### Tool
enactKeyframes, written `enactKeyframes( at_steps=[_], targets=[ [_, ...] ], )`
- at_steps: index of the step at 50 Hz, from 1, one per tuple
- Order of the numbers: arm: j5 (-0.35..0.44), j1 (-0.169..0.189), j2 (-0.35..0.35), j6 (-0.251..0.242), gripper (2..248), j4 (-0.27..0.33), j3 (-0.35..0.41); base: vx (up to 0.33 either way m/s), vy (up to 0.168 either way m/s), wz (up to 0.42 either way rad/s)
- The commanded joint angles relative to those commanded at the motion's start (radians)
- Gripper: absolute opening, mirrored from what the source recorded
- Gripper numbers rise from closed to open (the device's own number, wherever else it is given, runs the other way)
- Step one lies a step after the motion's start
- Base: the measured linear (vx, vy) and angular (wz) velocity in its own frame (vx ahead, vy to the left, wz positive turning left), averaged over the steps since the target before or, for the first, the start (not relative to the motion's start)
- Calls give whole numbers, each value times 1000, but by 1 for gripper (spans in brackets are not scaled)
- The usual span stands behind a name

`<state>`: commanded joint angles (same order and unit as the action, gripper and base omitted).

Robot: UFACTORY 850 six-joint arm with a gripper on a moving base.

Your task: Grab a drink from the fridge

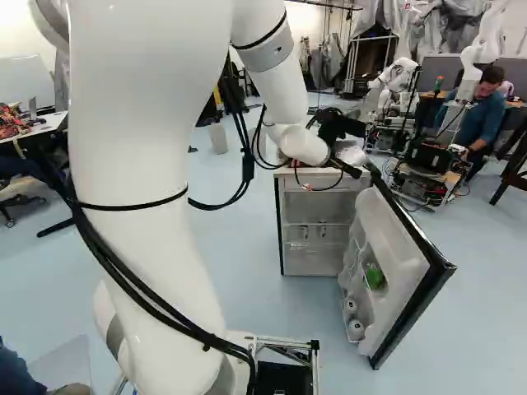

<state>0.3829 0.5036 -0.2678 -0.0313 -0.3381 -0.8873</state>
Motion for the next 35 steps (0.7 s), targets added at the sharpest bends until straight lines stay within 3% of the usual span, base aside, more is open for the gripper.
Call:
enactKeyframes(
  at_steps=[15, 35],
  targets=[
    [-120, 42, 7, 0, 247, -135, -29, 0, 0, 0],
    [-317, 107, 37, 0, 247, -261, -46, 0, 0, 0]
  ],
)
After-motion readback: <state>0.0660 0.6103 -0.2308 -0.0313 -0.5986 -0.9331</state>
